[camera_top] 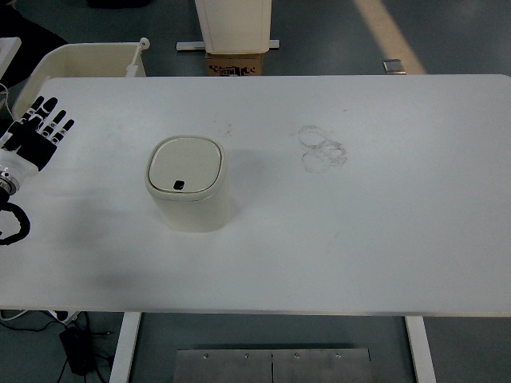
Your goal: Open trash can
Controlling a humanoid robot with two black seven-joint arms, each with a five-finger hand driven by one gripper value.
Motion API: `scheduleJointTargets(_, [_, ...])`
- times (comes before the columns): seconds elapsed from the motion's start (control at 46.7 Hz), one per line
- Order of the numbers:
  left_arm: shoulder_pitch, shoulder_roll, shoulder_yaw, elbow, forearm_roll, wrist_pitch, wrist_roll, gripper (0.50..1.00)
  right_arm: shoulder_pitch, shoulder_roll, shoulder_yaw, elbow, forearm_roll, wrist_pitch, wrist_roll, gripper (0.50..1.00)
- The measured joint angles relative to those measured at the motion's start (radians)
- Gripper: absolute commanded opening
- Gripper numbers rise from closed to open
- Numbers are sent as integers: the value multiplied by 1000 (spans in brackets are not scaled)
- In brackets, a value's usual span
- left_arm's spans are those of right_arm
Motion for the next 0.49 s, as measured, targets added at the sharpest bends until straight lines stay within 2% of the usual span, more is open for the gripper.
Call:
scheduleJointTargets(0.193, [0,11,5,-48,23,74,10,1000,0,0,0,0,0,0,0,991])
scheduleJointTargets(0.492, [-45,181,55,-385,28,227,13,1000,1,0,0,0,0,0,0,991])
